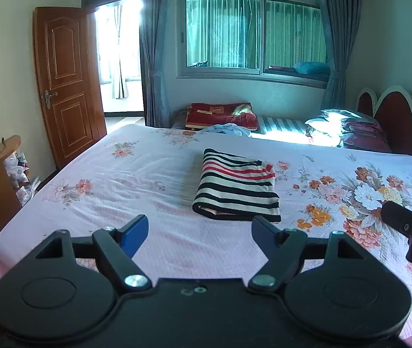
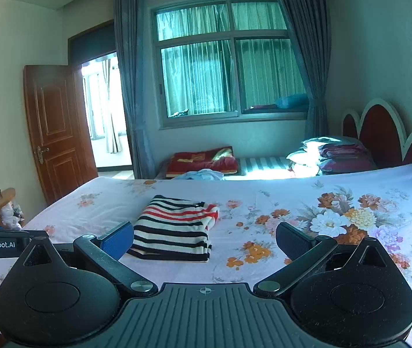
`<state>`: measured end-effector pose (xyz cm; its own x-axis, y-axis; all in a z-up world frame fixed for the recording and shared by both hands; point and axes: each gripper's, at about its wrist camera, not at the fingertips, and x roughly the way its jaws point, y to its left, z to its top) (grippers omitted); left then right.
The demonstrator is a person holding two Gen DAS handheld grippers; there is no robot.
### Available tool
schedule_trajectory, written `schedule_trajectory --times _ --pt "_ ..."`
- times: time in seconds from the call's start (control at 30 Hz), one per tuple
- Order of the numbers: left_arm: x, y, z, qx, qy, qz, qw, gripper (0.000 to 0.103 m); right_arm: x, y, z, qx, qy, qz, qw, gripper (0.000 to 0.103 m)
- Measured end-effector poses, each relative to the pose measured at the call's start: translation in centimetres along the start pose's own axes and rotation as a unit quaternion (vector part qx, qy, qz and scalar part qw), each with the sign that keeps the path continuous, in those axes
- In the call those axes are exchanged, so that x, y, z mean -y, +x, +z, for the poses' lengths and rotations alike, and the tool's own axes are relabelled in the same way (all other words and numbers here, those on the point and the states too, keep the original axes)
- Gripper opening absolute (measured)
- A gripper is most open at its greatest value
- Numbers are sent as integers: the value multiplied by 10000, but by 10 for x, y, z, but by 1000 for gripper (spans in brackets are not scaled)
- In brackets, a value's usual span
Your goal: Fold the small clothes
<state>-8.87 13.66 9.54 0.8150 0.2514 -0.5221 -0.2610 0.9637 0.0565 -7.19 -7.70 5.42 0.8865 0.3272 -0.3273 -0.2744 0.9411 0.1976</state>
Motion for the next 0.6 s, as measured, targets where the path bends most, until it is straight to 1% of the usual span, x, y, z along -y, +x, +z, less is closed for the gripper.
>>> schedule_trajectory --times 0.2,0.6 --pt "-3 -1 0 -13 -68 33 10000 77 -2 1 -1 -11 -11 41 10000 103" --pt "-6 -2 2 13 -43 43 10000 77 -5 0 -1 -16 -23 37 10000 103"
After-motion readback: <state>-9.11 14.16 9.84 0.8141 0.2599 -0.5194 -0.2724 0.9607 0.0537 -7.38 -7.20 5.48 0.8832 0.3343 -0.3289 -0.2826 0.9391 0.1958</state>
